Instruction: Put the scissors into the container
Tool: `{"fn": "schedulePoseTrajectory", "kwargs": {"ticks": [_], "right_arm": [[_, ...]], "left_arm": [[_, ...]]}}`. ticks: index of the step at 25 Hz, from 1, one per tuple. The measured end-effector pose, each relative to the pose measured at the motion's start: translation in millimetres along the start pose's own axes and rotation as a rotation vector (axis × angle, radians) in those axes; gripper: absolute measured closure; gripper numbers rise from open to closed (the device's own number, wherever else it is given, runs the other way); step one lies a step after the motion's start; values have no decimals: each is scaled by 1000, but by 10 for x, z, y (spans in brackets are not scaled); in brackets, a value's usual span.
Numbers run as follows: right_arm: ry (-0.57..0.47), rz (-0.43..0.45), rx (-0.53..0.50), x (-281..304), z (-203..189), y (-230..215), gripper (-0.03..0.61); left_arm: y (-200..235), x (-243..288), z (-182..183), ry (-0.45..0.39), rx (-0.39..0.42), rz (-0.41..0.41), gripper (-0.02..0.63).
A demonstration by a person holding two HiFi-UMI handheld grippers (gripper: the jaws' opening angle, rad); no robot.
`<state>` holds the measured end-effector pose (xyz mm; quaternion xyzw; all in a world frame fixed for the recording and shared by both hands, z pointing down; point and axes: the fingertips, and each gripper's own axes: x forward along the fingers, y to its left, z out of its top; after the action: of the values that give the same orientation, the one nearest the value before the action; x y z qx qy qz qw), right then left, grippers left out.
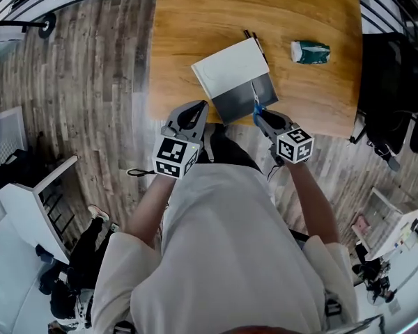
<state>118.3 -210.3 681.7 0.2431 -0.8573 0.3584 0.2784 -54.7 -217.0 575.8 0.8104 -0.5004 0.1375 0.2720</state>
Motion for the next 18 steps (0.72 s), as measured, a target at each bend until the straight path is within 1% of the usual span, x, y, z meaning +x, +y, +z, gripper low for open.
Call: {"fn": "schedulePoseTrajectory", "kwargs": {"ticks": [4,10,13,18], "right_arm": [[119,21,-147,114,-158,-12,492],[279,45,-335,221,-349,-130,492],[372,52,-451,267,-464,-178,492],[510,61,-649,338,-487,-270,491]], "left_arm": [[37,18,-129,13,-24,7,618],[39,78,-266,30,-52,25,618],[34,80,-314,30,-64,37,618],[94,107,-366,25,-85,67,618]]}}
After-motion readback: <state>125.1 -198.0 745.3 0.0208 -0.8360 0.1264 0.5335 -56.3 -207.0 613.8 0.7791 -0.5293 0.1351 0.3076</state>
